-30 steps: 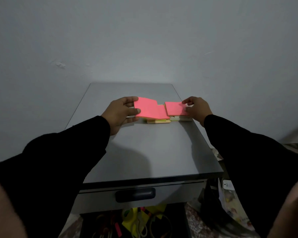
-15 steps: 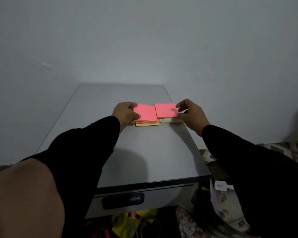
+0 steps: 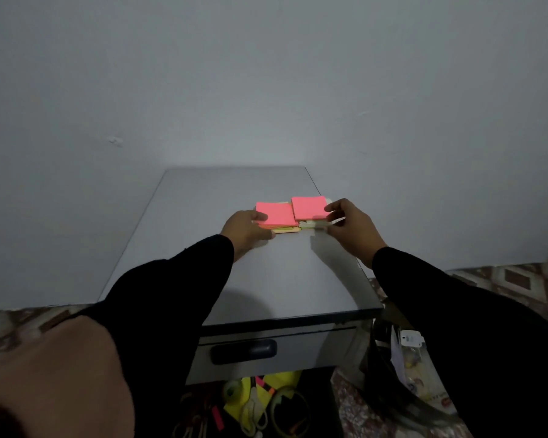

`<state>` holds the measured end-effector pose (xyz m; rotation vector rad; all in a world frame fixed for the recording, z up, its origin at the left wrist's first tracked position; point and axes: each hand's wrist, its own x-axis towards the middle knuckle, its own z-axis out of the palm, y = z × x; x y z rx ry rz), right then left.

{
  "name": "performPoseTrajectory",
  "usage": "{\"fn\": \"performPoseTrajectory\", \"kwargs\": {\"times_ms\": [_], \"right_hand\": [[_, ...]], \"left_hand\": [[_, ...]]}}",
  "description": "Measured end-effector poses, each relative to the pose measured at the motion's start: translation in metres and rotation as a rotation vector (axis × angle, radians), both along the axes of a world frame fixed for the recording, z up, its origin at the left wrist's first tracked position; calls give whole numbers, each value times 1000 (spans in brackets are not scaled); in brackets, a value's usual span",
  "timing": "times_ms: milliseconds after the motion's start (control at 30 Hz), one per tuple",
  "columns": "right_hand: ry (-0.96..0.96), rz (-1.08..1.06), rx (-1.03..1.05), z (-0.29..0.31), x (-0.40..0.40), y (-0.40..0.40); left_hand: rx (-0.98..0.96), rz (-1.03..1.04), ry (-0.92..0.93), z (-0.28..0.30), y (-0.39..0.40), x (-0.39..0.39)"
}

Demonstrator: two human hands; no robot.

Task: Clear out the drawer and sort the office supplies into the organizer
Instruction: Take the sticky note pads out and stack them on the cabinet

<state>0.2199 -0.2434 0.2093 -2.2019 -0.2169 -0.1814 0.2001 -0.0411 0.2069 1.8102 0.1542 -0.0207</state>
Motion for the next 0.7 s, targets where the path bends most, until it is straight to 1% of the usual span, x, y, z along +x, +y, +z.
{"fn": "performPoseTrajectory", "kwargs": {"times_ms": [133, 300, 367, 467, 567, 700], "right_hand": [[11, 37, 61, 4, -50, 2], [4, 123, 38, -13, -124, 1], [6, 177, 24, -23, -149, -1], [34, 253, -28, -48, -186, -2], [154, 280, -40, -82, -215, 0], [282, 270, -37, -128, -237, 2]], "left_hand": [[-13, 0, -118, 1, 7, -56], [144, 111, -383, -23, 23, -138], [166, 128, -438, -35, 23, -164], [173, 98, -351, -64, 24, -202], [144, 43, -238, -101, 28, -235], [104, 48, -94, -148, 31, -261]]}}
